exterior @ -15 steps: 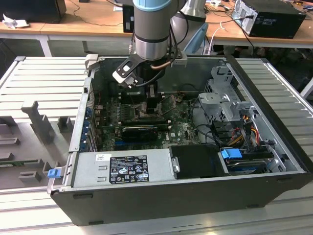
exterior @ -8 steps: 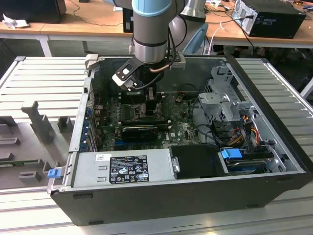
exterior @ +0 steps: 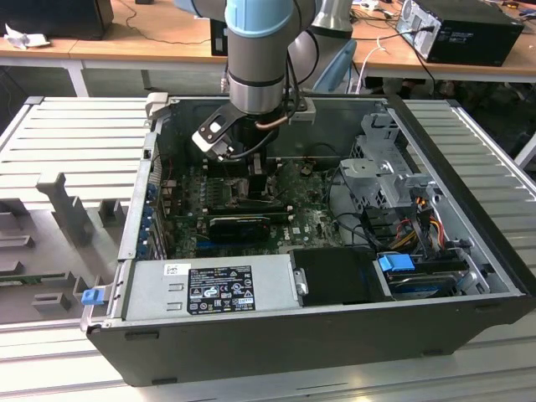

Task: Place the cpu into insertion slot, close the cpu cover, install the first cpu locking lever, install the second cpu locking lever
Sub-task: 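Place the cpu into insertion slot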

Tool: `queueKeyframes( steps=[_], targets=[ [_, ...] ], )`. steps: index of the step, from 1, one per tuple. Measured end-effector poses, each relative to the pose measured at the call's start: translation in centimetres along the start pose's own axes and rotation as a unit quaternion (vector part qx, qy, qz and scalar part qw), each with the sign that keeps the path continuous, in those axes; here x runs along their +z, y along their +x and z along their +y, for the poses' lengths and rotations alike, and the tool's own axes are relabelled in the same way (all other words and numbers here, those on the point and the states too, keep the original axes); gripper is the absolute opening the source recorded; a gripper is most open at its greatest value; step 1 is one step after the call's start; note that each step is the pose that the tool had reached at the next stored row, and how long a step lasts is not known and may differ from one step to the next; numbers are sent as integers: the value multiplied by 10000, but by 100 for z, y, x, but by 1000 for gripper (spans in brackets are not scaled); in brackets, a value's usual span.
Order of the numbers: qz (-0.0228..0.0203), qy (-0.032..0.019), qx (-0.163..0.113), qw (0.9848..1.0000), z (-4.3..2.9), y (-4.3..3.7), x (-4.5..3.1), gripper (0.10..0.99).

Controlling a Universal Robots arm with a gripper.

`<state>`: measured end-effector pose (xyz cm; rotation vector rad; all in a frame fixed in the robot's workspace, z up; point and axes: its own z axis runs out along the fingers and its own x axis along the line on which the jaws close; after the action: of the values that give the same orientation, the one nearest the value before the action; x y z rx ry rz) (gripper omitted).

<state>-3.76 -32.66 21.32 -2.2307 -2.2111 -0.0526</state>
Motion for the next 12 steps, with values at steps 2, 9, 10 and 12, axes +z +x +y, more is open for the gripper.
queueKeyframes(
  steps=[2,9,10,12],
  targets=[
    [-1,0,0,10000,-1,15,28,525],
    [-1,0,-1,10000,-12,42,97,525],
    [-1,1,-1,10000,-12,43,97,525],
    [0,0,0,10000,-13,44,99,525]
  ],
)
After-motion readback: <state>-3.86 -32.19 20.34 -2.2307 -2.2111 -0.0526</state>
